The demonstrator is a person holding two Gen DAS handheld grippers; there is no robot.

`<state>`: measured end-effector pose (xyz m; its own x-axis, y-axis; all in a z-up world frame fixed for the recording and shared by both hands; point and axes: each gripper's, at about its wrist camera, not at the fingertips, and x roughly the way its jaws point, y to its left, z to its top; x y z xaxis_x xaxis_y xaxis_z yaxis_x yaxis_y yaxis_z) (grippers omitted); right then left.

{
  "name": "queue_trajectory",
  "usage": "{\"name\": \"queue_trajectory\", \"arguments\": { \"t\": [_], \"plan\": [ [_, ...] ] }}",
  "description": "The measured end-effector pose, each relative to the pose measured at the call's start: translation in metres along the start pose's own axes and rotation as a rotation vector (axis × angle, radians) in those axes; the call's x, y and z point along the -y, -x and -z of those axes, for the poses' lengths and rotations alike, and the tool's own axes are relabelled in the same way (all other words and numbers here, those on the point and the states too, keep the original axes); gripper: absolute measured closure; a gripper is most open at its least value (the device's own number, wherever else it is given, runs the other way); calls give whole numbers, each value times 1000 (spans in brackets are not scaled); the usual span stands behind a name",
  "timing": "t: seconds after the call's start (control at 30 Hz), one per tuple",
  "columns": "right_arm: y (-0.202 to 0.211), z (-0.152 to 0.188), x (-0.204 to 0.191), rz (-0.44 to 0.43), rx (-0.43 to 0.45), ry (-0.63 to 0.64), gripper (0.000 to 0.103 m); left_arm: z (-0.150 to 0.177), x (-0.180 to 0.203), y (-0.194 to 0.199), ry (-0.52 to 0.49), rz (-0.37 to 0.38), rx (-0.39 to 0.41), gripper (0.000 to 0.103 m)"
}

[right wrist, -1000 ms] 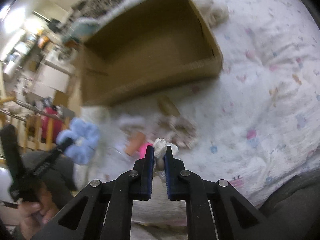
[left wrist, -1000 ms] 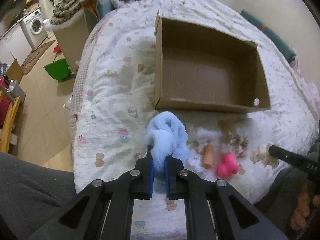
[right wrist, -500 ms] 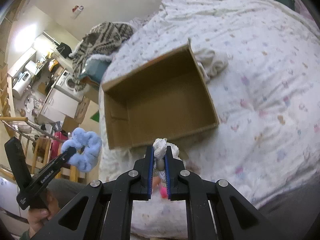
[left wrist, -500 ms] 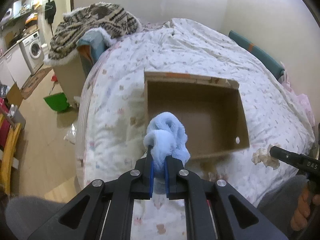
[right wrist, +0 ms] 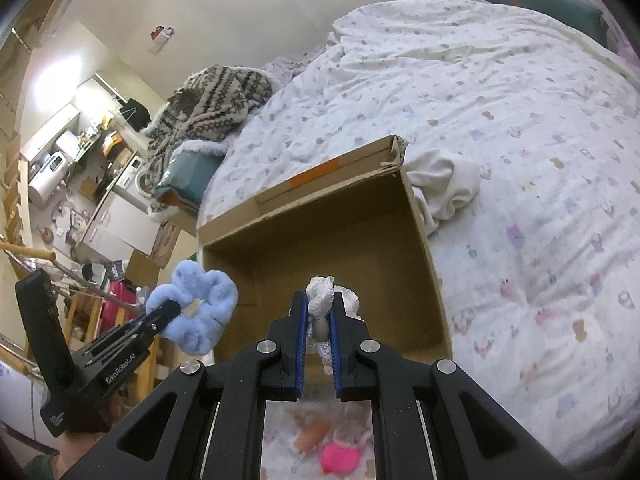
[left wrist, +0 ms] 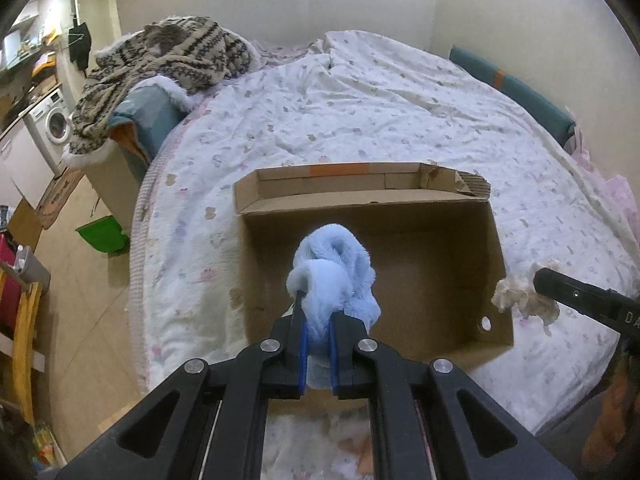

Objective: Organize soft objects
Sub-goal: 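Carry both scrunchies over the box and open both tools to drop them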

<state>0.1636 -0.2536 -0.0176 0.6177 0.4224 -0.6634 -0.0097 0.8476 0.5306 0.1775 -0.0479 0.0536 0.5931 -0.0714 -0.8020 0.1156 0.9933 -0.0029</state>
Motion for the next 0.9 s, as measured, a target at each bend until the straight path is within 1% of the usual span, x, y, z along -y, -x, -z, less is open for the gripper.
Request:
{"name": "queue_trajectory", "arguments": {
  "t": [0.17, 0.27, 0.4, 0.57, 0.73, 0.8, 0.9],
  "plan": [
    [-27, -9, 9, 6, -23, -13, 91, -7, 13, -26, -26, -16, -20, 95],
    [-42, -7, 13, 14, -42, -13, 91, -8, 19, -44, -37, -29, -39, 95],
    [-61, -2, 17, 31, -77, -5, 91, -3, 22, -64, -35, -33, -70, 95],
    [-76, 4, 19, 46, -104, 5, 91, 5, 28, -85, -57, -39, -103, 95],
    [-91, 9, 22, 81, -135, 16, 91, 15, 32, -98, -78, -48, -132, 95],
    [-96, 11, 22, 86, -147, 16, 91, 18, 32, -103, -81, -57, -142, 95],
    [-102, 13, 23, 91, -164, 21, 91, 20, 29, -110, -74, -50, -165, 95]
  ]
}}
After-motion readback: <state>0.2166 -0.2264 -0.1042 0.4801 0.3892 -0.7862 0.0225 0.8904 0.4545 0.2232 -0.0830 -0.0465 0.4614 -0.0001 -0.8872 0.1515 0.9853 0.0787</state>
